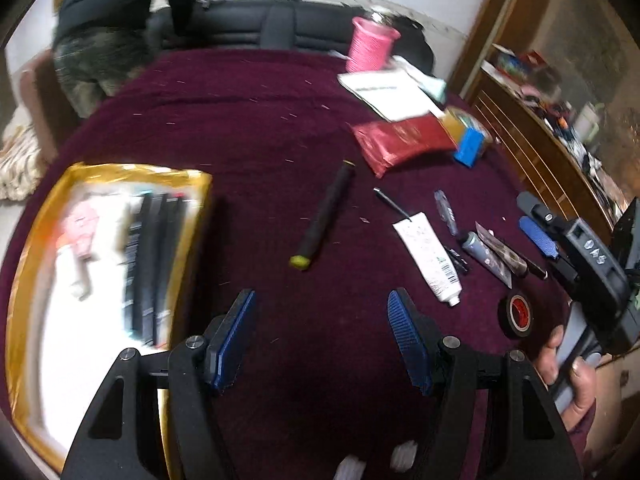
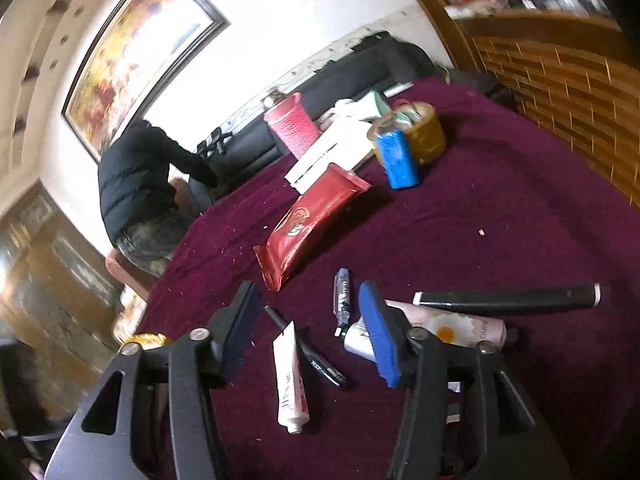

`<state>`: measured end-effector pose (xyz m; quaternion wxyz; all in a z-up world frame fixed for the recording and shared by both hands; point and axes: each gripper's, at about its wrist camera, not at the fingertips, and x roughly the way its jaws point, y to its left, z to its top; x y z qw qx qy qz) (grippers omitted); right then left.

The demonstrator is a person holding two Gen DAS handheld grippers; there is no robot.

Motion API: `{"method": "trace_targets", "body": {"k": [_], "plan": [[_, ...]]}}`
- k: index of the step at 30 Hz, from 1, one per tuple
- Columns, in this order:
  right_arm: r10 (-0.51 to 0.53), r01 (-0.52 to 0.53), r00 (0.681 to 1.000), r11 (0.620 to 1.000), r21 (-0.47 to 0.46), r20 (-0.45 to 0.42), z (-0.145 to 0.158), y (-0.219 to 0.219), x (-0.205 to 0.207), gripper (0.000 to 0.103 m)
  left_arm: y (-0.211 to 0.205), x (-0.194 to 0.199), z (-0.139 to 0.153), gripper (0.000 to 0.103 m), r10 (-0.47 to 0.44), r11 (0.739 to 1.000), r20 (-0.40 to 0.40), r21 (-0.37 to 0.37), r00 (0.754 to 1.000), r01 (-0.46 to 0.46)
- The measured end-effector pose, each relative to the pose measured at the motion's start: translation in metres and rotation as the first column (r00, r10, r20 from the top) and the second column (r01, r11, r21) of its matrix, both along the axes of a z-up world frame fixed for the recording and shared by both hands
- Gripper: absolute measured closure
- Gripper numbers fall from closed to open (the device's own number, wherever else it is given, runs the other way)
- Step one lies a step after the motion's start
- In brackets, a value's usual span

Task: Organize objects
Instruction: 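Grasp the yellow-tipped black marker on the table with the left gripper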

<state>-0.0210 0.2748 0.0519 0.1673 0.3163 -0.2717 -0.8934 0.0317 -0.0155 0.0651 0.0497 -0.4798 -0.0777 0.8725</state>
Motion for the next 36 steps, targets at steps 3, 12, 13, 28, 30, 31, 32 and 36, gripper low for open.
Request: {"method": "trace_targets", "body": {"k": [3,12,13,28,30,31,32,36], "plan": [[0.021,-0.019,0.999,0.999,-0.048,0.046,-0.006,0.004,-0.008,0.05,0.011,-0.018,-0.01,0.042,-0.021,0.999,0.018,-0.033,1.0,0.022],[0.098,-0.096,0.991,0.995,-0.03,0.091,-0.012,-0.013,-0.012,0.05,0.02,-0.067,-0.025,0.042,-0.091,0.985,0.024,-0.145,0.996,0.093],[0.098,-0.096,0.991,0.995,-0.028,0.091,-0.013,-0.013,-0.012,0.05,0.02,-0.075,-0.029,0.042,-0.097,0.983,0.033,-0.155,0.995,0.101],[0.105,-0.102,0.989,0.994,-0.027,0.107,-0.013,-0.015,-0.012,0.05,0.04,-0.114,-0.061,0.042,-0.196,0.955,0.051,-0.215,0.979,0.202],[0.103,-0.1,0.989,0.995,-0.03,0.106,-0.013,-0.015,-0.012,0.05,0.041,-0.116,-0.062,0.046,-0.229,0.947,0.038,-0.223,0.973,0.231],[0.102,-0.099,0.989,0.995,-0.029,0.106,-0.013,-0.015,-0.012,0.05,0.04,-0.115,-0.062,0.069,-0.231,0.946,0.042,-0.224,0.972,0.235],[0.101,-0.098,0.989,0.995,-0.028,0.107,-0.013,-0.015,-0.012,0.05,0.038,-0.114,-0.061,0.089,-0.225,0.947,0.036,-0.226,0.974,0.227],[0.1,-0.099,0.989,0.995,-0.021,0.11,-0.013,-0.017,-0.012,0.05,0.036,-0.109,-0.059,0.092,-0.209,0.951,0.043,-0.226,0.977,0.213]]}}
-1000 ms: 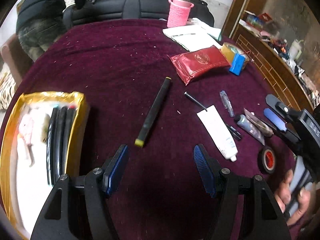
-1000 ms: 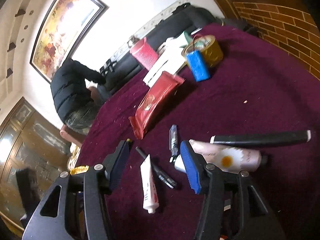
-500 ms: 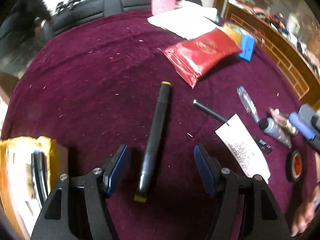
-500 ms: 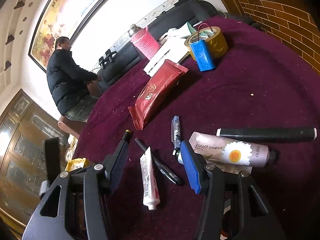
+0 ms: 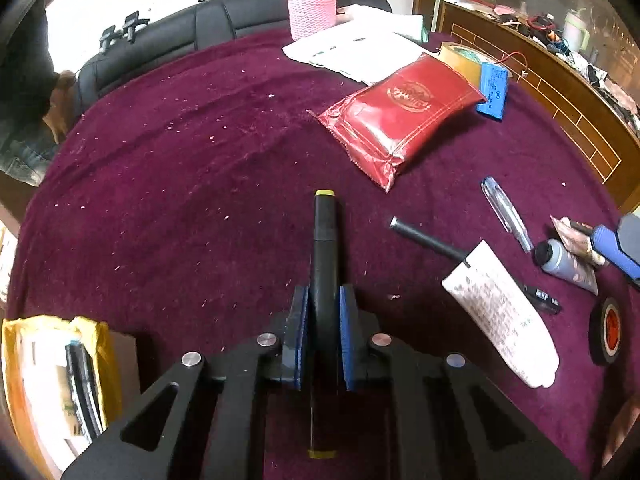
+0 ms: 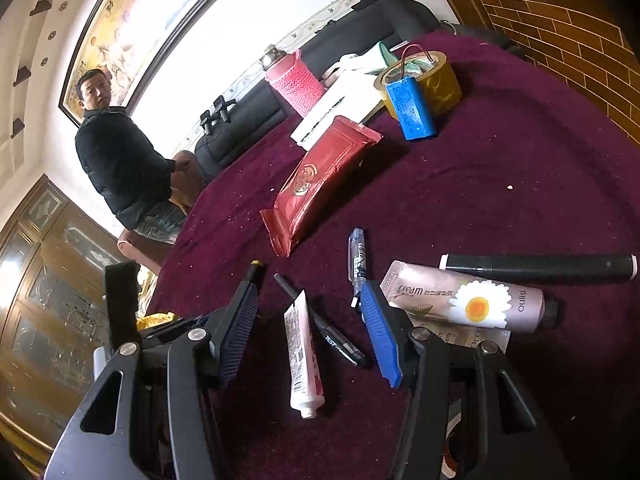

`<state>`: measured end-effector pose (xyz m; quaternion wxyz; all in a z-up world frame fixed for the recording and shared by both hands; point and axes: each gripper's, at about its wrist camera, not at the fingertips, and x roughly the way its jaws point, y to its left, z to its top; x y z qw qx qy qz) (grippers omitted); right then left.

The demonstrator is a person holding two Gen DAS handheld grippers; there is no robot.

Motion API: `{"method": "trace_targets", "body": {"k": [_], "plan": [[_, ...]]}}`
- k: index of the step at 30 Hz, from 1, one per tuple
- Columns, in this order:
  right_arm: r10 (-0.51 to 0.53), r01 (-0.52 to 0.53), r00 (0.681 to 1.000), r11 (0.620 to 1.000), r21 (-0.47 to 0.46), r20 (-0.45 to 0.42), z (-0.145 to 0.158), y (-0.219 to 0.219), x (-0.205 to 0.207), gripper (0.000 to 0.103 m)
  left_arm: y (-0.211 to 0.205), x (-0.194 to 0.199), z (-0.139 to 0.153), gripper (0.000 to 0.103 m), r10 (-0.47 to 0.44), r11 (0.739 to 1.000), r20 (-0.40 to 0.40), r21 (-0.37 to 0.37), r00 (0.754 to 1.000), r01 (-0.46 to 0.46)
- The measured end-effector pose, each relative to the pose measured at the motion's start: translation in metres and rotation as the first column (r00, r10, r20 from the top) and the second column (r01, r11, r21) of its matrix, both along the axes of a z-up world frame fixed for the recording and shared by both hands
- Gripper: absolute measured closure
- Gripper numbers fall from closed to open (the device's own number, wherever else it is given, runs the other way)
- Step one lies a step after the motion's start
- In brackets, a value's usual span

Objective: Organize objects

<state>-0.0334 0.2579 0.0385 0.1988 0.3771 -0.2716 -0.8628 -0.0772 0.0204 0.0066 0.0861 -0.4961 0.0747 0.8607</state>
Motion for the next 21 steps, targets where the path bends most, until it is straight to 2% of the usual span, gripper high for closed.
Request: {"method": "trace_targets", "body": {"k": [3,7,11,14,17,21], "plan": [[0.001,-0.001,1.0,1.0,0.004,-0.002,0.0,0.0,0.0,0.05,-0.005,0.014,0.008,0.092,0.012,0.999,-0.014,0.032,1.0,-0.012],[-0.006,0.006,1.0,1.0,0.027,-0.015,0.001,-0.002,0.001,0.05,-0.023,0.043,0.032,0.092,0.062,0.992,-0.052,0.118,0.997,-0.055],[-0.013,0.014,1.0,0.998,0.066,-0.01,-0.002,-0.006,0.0,0.05,-0.044,0.08,0.064,0.092,0.116,0.971,-0.124,0.222,0.986,-0.086],[-0.029,0.032,0.999,0.993,0.114,-0.026,-0.001,-0.009,0.002,0.05,-0.061,0.106,0.083,0.092,0.154,0.945,-0.166,0.313,0.974,-0.096],[-0.041,0.047,0.998,0.987,0.151,-0.041,0.002,-0.011,0.005,0.05,-0.08,0.128,0.097,0.092,0.175,0.928,-0.204,0.362,0.963,-0.092],[-0.011,0.018,0.999,0.984,0.177,-0.043,0.011,-0.019,0.014,0.05,-0.107,0.154,0.113,0.091,0.198,0.918,-0.259,0.388,0.945,-0.086]]}}
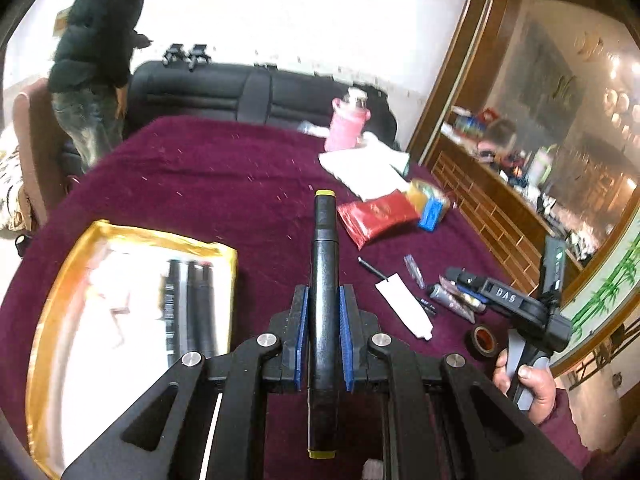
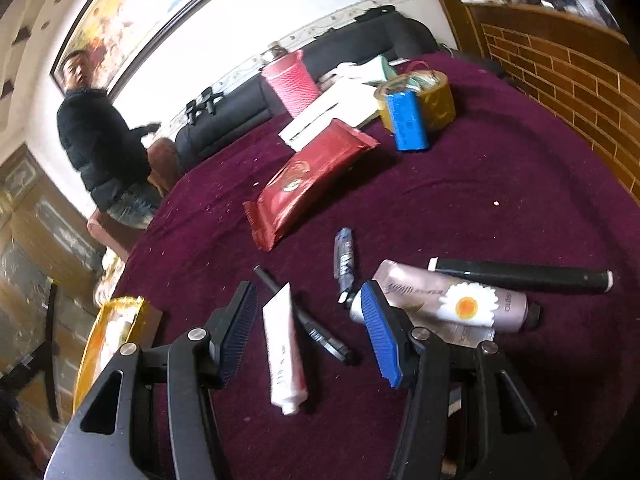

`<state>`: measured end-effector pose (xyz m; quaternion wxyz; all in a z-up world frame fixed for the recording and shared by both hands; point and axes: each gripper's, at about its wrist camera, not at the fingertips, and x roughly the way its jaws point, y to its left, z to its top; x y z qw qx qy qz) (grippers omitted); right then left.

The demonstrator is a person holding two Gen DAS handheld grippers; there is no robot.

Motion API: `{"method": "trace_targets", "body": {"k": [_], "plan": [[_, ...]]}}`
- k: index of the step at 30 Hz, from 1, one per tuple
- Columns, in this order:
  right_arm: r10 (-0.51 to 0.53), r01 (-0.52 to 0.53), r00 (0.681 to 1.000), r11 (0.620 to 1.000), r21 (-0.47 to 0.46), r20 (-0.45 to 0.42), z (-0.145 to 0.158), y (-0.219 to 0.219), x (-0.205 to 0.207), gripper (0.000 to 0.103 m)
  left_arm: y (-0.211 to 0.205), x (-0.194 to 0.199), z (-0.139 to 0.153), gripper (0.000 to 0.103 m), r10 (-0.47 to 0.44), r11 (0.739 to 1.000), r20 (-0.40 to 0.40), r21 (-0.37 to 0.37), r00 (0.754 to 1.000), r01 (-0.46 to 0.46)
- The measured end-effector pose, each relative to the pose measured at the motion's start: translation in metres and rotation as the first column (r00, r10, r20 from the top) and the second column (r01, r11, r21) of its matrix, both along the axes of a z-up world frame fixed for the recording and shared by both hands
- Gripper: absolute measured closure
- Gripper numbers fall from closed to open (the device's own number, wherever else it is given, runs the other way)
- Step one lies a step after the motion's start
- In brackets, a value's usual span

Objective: Organize objects

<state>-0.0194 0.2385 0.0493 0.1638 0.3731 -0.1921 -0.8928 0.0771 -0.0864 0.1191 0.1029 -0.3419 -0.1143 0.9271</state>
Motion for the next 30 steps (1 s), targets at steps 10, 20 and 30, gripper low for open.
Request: {"method": "trace_targets", "body": {"k": [10,20,30], "plan": [[0.07,-0.074,0.996,0.994,0.083,0.059,0.011,-0.041,0.002,0.05,-0.074,0.037,-0.003,0.091,0.065,0.993,-0.078,0.1,0.995,-0.057],[0.14,-0.155,0.973,0.985,0.071,0.181,0.002,-0.072,-0.018,0.05,-0.121,0.047,-0.031,0.091,0.077,0.982,-0.064,0.18,0.995,-0.064],[0.139,-0.19,0.962,0.959,0.209,0.236,-0.019,-0.09,-0.02,0.05,-0.128,0.049,-0.044,0.091,0.066,0.978,-0.038,0.201,0.997,-0.057]]}}
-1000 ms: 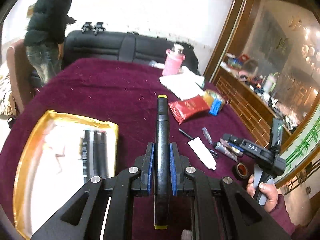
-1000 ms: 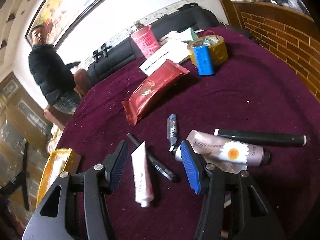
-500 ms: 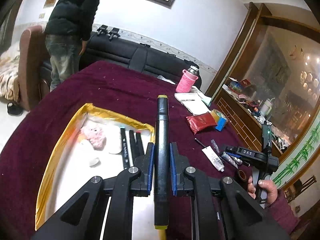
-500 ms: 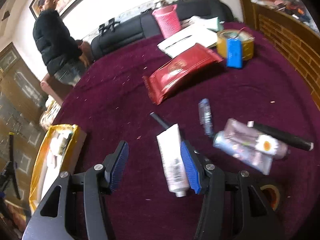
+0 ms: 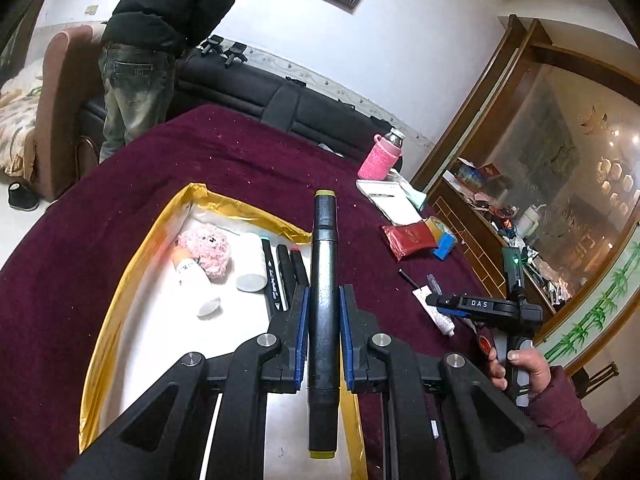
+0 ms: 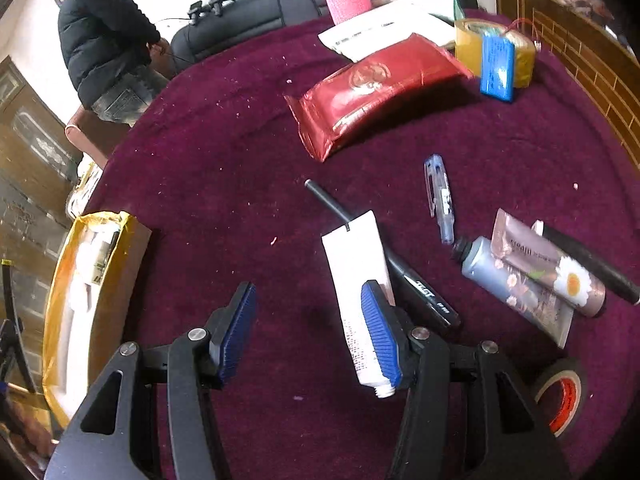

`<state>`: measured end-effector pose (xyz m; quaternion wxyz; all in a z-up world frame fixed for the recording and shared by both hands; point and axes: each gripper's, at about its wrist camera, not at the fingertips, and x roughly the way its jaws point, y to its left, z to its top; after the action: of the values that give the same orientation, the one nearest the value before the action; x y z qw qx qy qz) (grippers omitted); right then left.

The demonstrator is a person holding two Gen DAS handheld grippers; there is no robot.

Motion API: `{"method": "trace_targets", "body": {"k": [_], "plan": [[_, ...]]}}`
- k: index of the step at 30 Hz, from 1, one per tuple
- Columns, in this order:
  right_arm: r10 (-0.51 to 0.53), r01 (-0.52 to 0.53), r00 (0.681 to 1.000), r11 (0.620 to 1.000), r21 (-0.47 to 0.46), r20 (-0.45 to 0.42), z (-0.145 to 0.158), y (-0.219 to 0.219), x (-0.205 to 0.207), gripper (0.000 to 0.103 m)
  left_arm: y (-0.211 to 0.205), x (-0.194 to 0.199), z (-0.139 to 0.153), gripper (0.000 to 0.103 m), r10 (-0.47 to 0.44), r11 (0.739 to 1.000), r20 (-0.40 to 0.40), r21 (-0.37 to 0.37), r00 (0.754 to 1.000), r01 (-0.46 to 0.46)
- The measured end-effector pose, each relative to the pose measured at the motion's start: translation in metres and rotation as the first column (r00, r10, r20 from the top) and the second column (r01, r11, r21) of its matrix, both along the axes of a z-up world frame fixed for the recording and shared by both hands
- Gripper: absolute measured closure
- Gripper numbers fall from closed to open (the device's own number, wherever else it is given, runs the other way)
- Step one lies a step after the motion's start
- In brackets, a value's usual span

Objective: Organize objects

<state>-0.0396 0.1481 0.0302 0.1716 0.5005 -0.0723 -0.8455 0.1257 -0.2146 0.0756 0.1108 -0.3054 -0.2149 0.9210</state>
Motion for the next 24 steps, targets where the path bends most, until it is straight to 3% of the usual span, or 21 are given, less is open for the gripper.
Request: {"method": "trace_targets", "body": {"k": [2,5,7,16,18,20,24], "plan": [[-0.007,0.008,1.0,0.999,0.048,-0.018,0.003,-0.002,0.002,0.05,0.002,0.001,0.001,0.091,-0.002,1.0,0.001,-0.008,1.0,0.002],[-0.003,0.005,0.999,0.999,0.041,-0.054,0.013,0.003,0.01,0.05,0.005,0.004,0.003,0.091,-0.001,1.0,0.001,-0.018,1.0,0.001],[-0.005,0.012,0.998,0.995,0.101,-0.061,0.014,0.004,0.012,0.05,0.007,0.005,0.004,0.091,0.0,1.0,0.003,-0.022,1.0,0.0],[0.021,-0.025,1.0,0.977,0.212,0.019,-0.014,-0.007,-0.001,0.05,0.024,0.009,0.009,0.091,-0.015,0.999,0.012,-0.045,1.0,0.016],[0.027,-0.023,1.0,0.973,0.231,-0.013,-0.014,-0.013,-0.005,0.051,0.026,0.011,0.009,0.091,-0.013,0.999,0.014,-0.05,1.0,0.013],[0.022,-0.012,0.999,0.966,0.26,-0.036,-0.014,-0.016,-0.006,0.075,0.027,0.014,0.011,0.091,-0.009,0.998,0.016,-0.056,1.0,0.009],[0.04,-0.026,0.998,0.961,0.274,-0.044,-0.013,-0.012,0.004,0.076,0.025,0.023,0.015,0.091,0.006,0.997,0.005,-0.072,1.0,-0.006]]}}
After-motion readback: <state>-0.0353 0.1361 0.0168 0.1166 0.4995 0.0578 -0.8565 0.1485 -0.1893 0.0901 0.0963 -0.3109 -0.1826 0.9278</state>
